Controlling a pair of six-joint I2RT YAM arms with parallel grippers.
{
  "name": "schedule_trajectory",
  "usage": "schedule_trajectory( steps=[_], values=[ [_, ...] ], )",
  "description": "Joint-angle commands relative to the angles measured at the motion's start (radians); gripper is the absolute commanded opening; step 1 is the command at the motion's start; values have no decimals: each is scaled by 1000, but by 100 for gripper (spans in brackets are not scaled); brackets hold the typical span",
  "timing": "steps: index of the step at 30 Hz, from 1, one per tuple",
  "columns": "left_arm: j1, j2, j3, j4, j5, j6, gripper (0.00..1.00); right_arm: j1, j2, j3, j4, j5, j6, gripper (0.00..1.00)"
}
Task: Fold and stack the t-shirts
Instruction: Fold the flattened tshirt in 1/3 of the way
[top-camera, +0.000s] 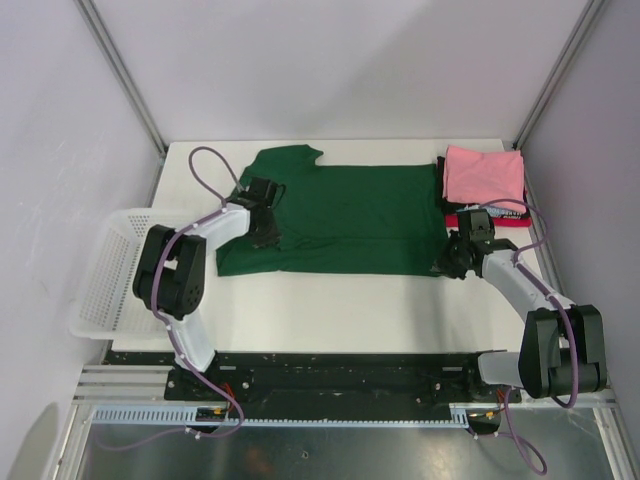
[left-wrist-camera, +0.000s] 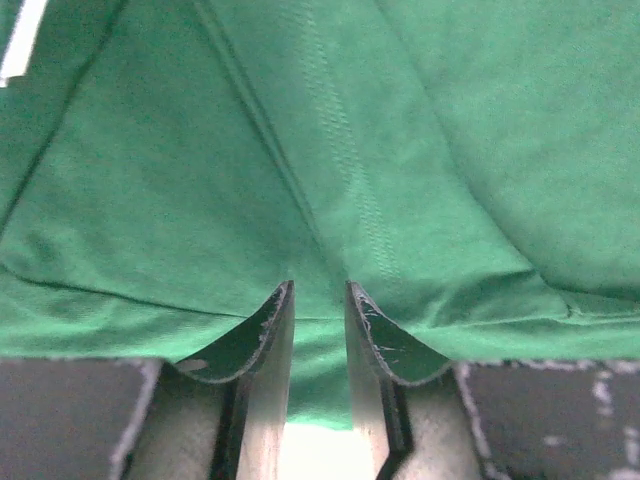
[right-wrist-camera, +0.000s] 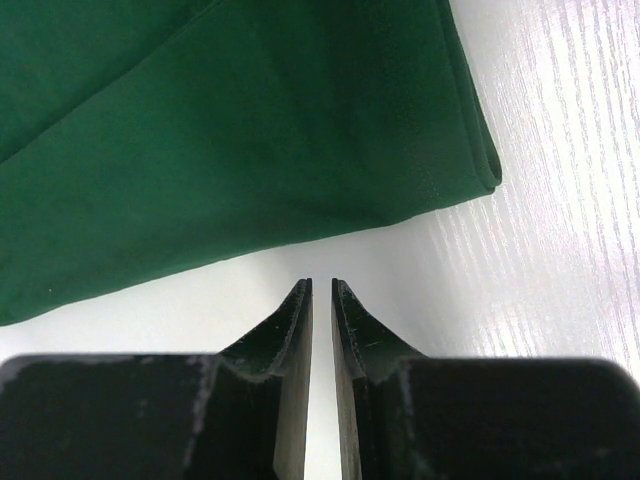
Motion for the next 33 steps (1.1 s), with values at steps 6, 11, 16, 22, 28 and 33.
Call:
schedule_trajectory(
  steps=[6, 11, 16, 22, 28, 33],
  values=[
    [-42, -39, 2, 50, 58, 19, 33, 17, 1, 33, 4, 11, 18, 18],
    [-51, -24, 6, 54, 66, 21, 33, 26, 6, 33, 7, 13, 24, 18],
    [-50, 0, 14, 55, 65, 18, 33, 29, 6, 33, 4, 16, 23, 17],
    [-50, 16, 32, 56, 67, 14, 20, 30, 6, 33, -1, 18, 20, 18],
    [-52, 32, 70, 56, 81, 21, 1, 30, 6, 33, 0, 19, 19, 18],
    [-52, 37, 80, 55, 84, 24, 0, 30, 8, 33, 2, 19, 20, 17]
  ],
)
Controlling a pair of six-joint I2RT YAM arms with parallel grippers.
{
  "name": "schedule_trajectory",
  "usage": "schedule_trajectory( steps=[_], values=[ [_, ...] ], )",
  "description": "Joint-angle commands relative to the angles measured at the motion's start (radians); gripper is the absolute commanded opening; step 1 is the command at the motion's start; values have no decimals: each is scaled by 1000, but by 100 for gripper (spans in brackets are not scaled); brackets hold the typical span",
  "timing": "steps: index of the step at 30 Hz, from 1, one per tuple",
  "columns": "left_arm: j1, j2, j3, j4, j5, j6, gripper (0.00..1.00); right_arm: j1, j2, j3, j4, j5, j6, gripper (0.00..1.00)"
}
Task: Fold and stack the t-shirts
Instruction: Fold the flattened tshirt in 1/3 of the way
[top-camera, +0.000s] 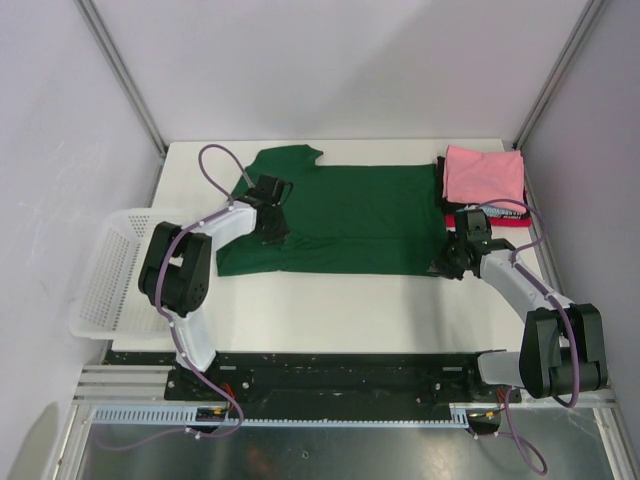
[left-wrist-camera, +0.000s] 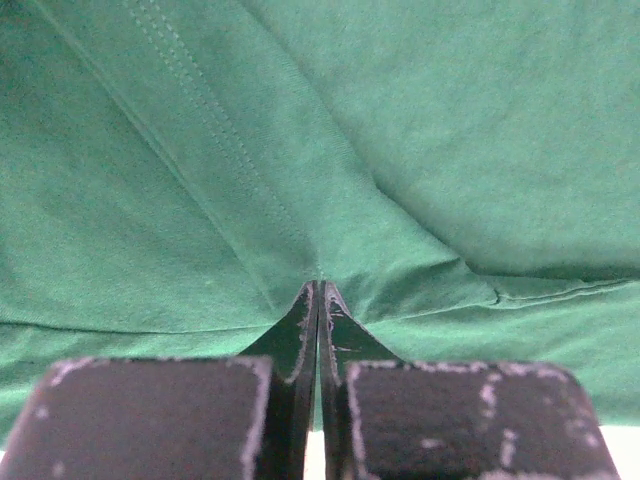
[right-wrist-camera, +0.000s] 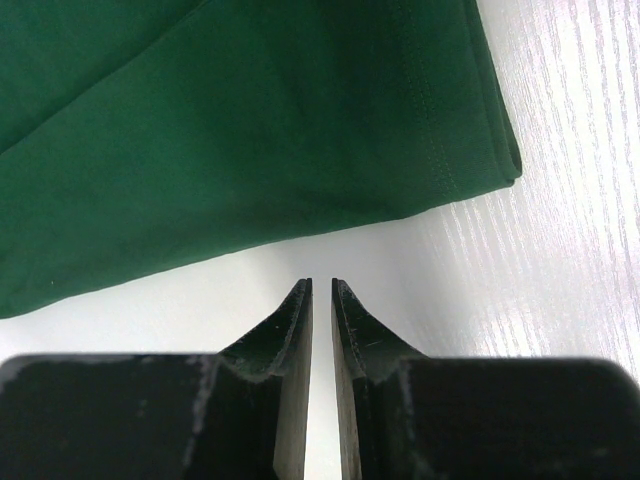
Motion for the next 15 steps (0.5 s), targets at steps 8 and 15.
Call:
schedule_trajectory(
  steps=[8, 15],
  values=[
    [-9, 6, 56, 19, 17, 22, 0, 4, 4, 33, -3, 20, 4, 18],
    [-9, -48, -27, 20, -30, -7, 30, 7, 7, 33, 1, 18, 3, 17]
  ],
)
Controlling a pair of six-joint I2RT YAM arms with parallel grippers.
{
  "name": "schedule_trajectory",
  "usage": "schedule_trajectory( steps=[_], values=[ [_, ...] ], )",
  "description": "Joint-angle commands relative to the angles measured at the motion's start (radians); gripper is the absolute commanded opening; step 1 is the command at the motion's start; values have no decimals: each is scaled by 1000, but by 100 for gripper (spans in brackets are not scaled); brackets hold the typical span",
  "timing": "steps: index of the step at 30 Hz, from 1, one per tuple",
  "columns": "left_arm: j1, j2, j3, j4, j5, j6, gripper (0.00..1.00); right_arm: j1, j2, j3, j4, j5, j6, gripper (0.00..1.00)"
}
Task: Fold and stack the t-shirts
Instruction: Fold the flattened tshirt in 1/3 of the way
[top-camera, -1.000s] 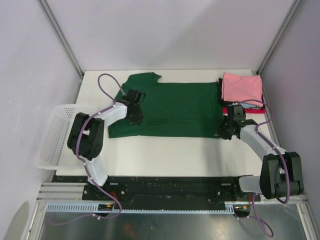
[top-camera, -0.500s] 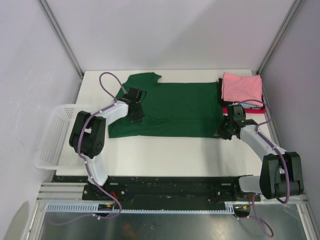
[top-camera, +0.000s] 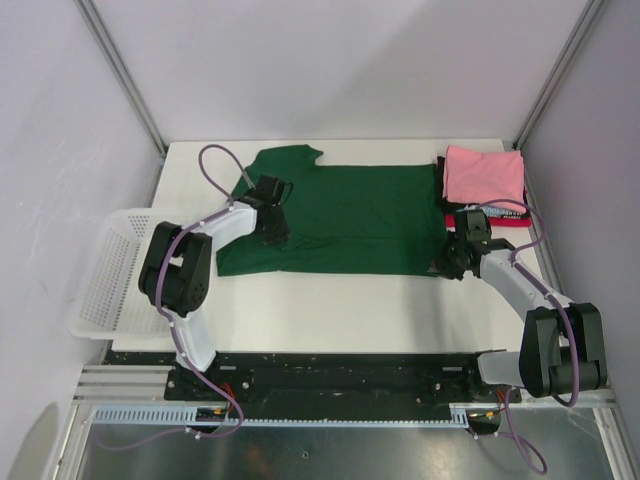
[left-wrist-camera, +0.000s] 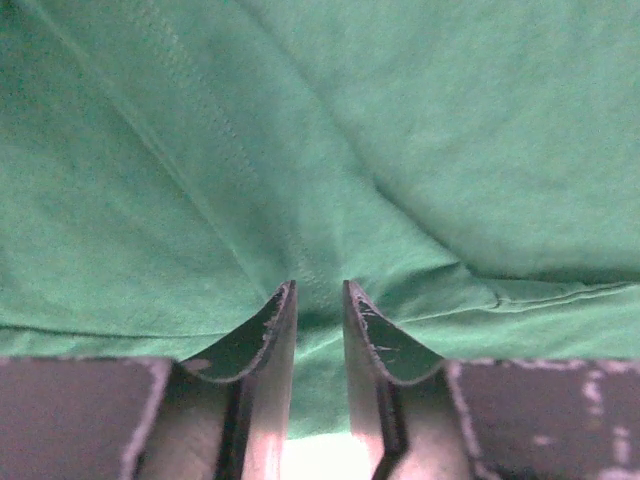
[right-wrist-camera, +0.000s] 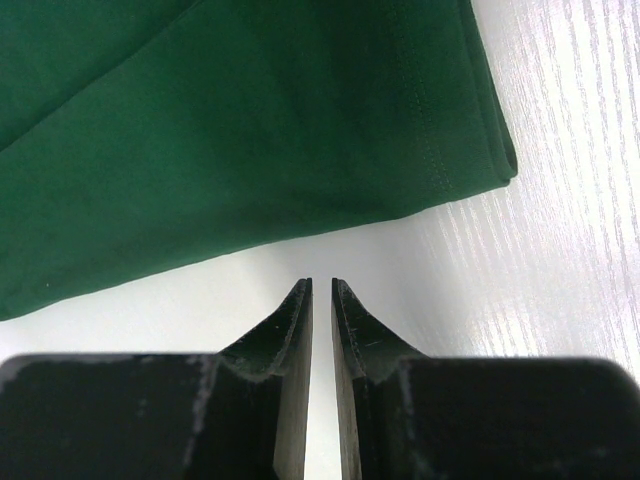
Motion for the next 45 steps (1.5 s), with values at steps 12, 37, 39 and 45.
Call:
schedule_trajectory(
  steps=[12, 37, 39, 45],
  values=[
    [-13, -49, -62, 18, -21, -20, 38, 18, 9, 33, 4, 15, 7, 18],
    [-19, 59, 129, 36, 2, 41, 0, 15, 4, 33, 10, 8, -2, 17],
    [-19, 100, 181, 35, 20, 59, 0, 12, 3, 33, 9, 7, -6, 17],
    [-19, 232, 320, 37, 69, 108, 2, 3, 4, 35, 3, 7, -22, 17]
  ],
)
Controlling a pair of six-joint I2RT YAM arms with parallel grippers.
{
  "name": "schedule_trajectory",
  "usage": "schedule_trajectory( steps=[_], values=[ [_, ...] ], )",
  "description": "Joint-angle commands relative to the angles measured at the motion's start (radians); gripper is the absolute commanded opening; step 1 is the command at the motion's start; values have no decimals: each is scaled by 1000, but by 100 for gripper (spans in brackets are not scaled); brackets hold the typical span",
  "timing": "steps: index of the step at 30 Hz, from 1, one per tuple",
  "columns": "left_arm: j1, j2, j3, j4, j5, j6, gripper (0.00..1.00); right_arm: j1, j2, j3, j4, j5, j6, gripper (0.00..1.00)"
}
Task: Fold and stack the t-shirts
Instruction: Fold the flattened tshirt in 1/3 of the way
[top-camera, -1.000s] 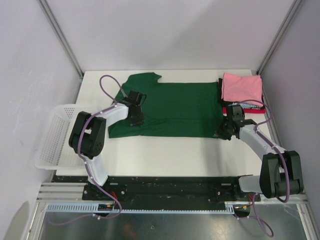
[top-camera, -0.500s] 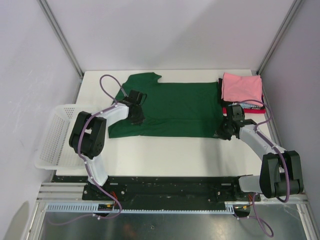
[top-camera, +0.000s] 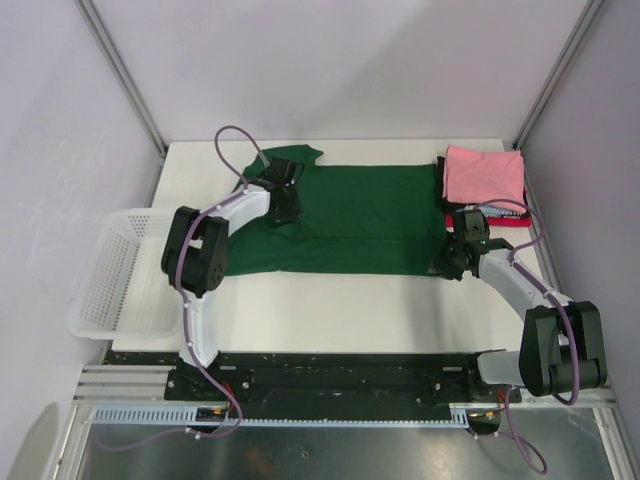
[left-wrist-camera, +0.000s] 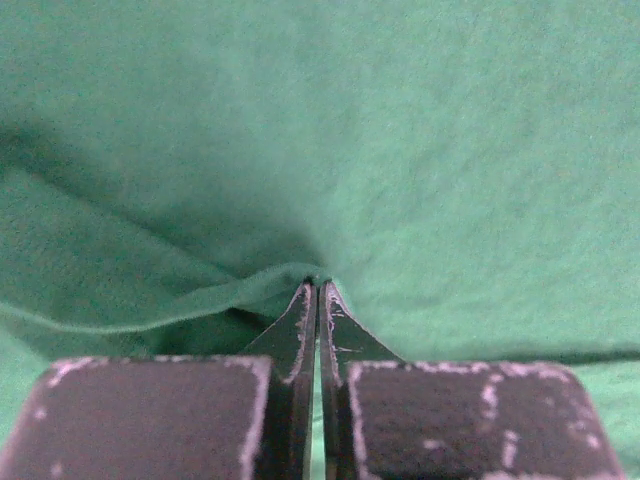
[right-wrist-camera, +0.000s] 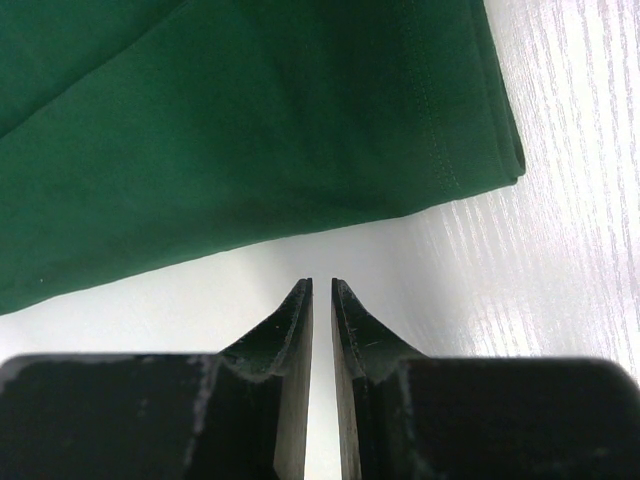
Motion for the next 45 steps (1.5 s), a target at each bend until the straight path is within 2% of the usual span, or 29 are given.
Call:
schedule_trajectory(
  steps=[1, 6, 8, 13, 17, 24, 28, 33, 39, 45],
  values=[
    [-9, 81, 101, 9, 63, 71, 2, -9, -2, 36, 2, 8, -22, 17],
    [-9, 146, 173, 12, 102, 112, 9, -13, 6, 43, -3, 14, -33, 17],
    [-10, 156, 186, 20, 115, 124, 15, -12, 12, 43, 0, 14, -33, 17],
    [-10, 133, 198, 45, 136, 153, 46, -9, 24, 45, 8, 12, -31, 17],
    [-9, 61, 193, 60, 126, 172, 63, -3, 31, 45, 14, 11, -25, 17],
    [-7, -111, 81, 96, 76, 166, 69, 17, 48, 45, 28, 13, -16, 17],
    [-4, -286, -150, 91, -72, 53, 39, 24, 47, 45, 25, 21, -18, 17],
    [5, -333, -309, 89, -119, -23, 14, 26, 48, 45, 24, 22, -19, 17],
    [10, -293, -341, 92, -123, -48, 1, 31, 52, 45, 26, 24, -18, 17],
    [12, -189, -247, 91, -129, -49, 0, 31, 56, 45, 27, 25, -19, 17]
  ],
)
